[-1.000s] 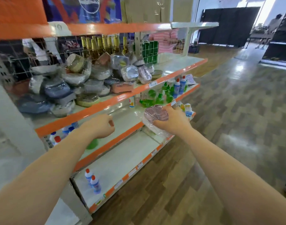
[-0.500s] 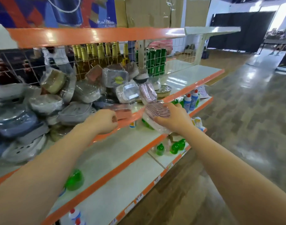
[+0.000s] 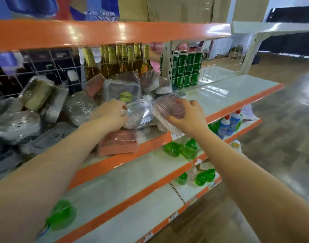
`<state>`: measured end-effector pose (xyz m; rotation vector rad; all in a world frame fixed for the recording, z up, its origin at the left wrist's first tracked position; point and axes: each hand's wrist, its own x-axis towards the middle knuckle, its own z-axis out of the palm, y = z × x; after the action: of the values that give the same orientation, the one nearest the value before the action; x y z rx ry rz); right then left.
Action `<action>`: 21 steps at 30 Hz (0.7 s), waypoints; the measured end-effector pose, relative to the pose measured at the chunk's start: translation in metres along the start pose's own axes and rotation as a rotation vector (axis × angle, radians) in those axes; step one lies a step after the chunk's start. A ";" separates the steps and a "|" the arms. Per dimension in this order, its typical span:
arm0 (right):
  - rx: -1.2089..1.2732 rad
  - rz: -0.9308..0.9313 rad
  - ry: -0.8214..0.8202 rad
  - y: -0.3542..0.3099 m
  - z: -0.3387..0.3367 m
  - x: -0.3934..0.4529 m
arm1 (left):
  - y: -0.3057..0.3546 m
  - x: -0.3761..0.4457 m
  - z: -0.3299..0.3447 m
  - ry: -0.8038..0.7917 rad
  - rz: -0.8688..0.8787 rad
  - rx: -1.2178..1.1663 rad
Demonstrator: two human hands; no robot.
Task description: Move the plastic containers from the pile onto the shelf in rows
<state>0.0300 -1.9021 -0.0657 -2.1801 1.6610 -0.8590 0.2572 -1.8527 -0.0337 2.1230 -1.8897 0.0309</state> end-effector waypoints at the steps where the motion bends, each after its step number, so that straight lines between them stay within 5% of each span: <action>1: 0.004 -0.014 -0.008 0.005 0.000 0.012 | 0.005 0.008 0.001 0.017 -0.007 0.000; 21: 0.163 -0.359 -0.193 0.061 0.016 0.172 | 0.064 0.070 0.035 0.216 -0.316 0.056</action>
<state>0.0207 -2.0850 -0.0611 -2.3940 1.0892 -0.8069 0.1978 -1.9345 -0.0390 2.3254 -1.4354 0.2369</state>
